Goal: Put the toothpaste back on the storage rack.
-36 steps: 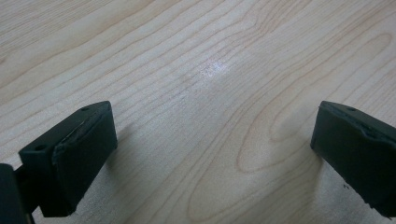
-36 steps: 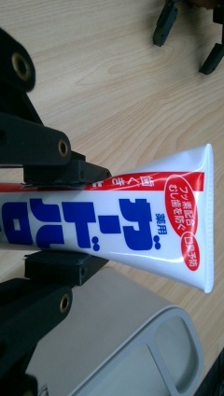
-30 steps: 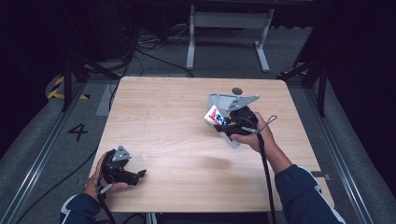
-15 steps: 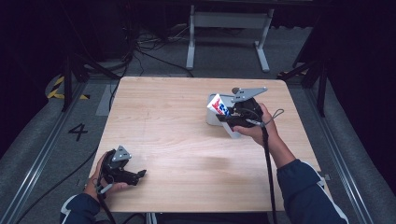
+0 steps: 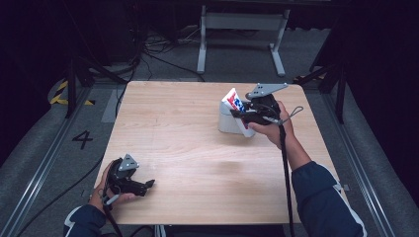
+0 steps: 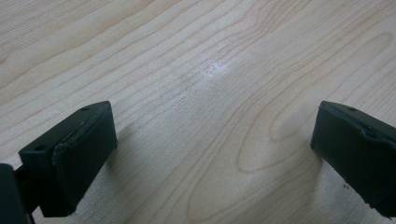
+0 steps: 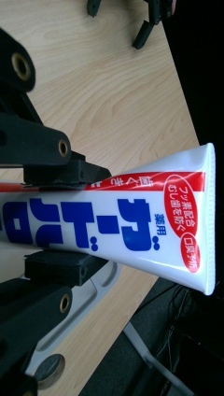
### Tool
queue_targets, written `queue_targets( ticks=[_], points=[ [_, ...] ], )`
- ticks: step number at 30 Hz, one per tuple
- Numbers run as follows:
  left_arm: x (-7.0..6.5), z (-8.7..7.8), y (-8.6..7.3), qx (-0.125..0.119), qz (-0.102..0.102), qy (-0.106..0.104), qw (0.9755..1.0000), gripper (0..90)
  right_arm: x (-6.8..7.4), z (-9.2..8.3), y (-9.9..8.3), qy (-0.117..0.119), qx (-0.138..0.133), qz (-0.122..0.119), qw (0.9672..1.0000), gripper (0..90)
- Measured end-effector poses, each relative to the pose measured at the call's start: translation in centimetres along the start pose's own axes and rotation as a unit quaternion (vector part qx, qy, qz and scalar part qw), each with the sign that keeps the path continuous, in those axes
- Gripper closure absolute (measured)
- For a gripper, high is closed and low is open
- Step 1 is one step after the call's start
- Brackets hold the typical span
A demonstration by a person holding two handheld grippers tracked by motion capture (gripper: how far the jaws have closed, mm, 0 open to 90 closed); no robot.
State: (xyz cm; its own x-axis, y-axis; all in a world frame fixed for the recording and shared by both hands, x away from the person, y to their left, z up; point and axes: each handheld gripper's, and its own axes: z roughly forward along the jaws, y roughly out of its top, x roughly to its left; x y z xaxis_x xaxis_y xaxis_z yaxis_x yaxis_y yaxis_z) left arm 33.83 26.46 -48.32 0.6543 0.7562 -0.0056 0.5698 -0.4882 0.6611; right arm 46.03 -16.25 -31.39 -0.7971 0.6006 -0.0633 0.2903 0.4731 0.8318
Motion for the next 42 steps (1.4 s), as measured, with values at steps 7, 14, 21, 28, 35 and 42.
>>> queue_targets(
  ticks=[7, 14, 21, 28, 35, 42],
  points=[
    [0.0, 0.0, 0.0, 0.001, -0.001, -0.001, 1.0, 0.7, -0.7, 0.3, 0.5, -0.004, -0.019, 0.004, 0.9998, 64.6],
    [0.0, 0.0, 0.0, 0.002, 0.0, 0.0, 1.0, 0.7, -1.2, 0.4, 1.4, -0.008, -0.028, 0.006, 0.9996, 64.6],
    [0.0, 0.0, 0.0, 0.002, 0.0, 0.0, 1.0, 0.7, -2.1, 0.6, 1.8, -0.027, -0.043, 0.008, 0.9987, 64.6],
    [0.0, 0.0, 0.0, 0.001, -0.001, -0.001, 1.0, 0.7, -3.2, 0.8, 1.9, -0.029, -0.05, 0.018, 0.9982, 64.5],
    [0.0, 0.0, 0.0, -0.001, -0.002, -0.002, 1.0, 0.9, -4.0, 1.6, 2.1, -0.03, -0.05, 0.023, 0.998, 64.5],
    [0.2, 0.0, 0.0, -0.001, 0.004, -0.004, 1.0, 1.4, -4.8, 2.6, 2.6, -0.04, -0.041, 0.019, 0.9982, 64.4]
  ],
)
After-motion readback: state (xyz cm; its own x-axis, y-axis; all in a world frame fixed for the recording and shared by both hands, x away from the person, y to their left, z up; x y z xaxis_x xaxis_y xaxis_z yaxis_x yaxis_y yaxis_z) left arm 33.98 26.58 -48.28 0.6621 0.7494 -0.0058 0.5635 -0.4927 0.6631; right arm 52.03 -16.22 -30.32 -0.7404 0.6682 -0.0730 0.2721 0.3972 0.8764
